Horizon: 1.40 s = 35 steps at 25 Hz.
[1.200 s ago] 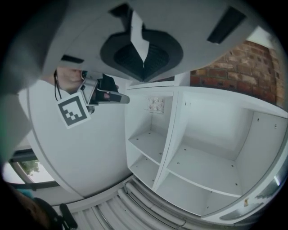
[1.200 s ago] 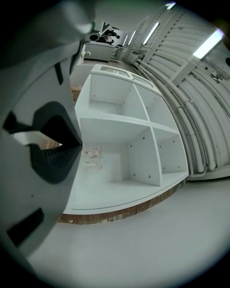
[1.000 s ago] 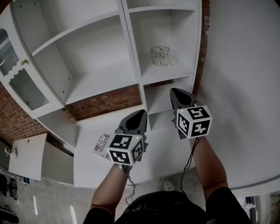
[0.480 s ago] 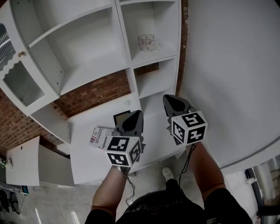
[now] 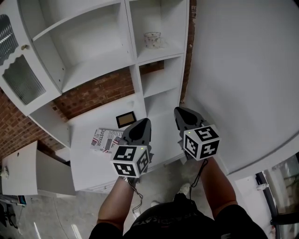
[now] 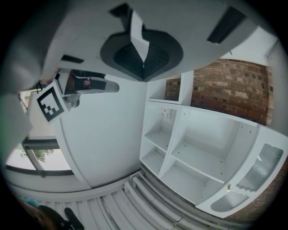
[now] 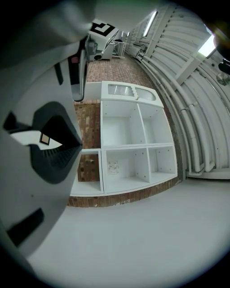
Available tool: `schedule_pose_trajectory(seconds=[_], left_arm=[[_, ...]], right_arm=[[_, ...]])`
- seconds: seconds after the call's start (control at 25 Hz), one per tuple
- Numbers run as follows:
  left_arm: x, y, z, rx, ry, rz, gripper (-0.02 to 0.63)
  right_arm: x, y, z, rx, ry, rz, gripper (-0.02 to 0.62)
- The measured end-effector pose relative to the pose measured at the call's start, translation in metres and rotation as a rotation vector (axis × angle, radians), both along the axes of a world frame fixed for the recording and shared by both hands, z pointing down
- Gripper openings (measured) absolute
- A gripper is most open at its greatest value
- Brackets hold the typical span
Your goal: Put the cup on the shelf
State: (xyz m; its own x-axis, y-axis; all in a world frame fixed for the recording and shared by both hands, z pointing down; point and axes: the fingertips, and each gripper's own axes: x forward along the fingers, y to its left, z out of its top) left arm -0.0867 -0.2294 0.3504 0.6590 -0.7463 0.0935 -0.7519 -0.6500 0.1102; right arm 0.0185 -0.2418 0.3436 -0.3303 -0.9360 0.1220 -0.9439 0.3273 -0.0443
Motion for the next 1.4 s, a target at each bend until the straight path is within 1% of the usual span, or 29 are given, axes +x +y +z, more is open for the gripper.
schedule_pose_trajectory(seconds=[0.16, 0.36, 0.72, 0.92, 1.4], left_arm=[[0.006, 0.004, 0.002, -0.008, 0.015, -0.011, 0.006], [0.016, 0.010, 0.003, 0.001, -0.005, -0.013, 0.006], [0.008, 0.020, 0.000, 0.006, 0.003, -0.025, 0.006], [0.004, 0.025, -0.004, 0.013, 0.007, -0.018, 0.006], [0.003, 0.032, -0.009, 0.023, 0.003, -0.006, 0.006]], right_arm=[[0.008, 0.011, -0.001, 0.005, -0.007, -0.007, 0.000], [0.015, 0.018, 0.001, 0.008, -0.009, -0.016, 0.000], [0.000, 0.029, 0.003, 0.003, 0.001, -0.045, 0.000], [-0.009, 0.035, 0.001, 0.006, 0.024, -0.052, 0.000], [-0.010, 0.044, -0.004, 0.017, 0.026, -0.044, 0.000]])
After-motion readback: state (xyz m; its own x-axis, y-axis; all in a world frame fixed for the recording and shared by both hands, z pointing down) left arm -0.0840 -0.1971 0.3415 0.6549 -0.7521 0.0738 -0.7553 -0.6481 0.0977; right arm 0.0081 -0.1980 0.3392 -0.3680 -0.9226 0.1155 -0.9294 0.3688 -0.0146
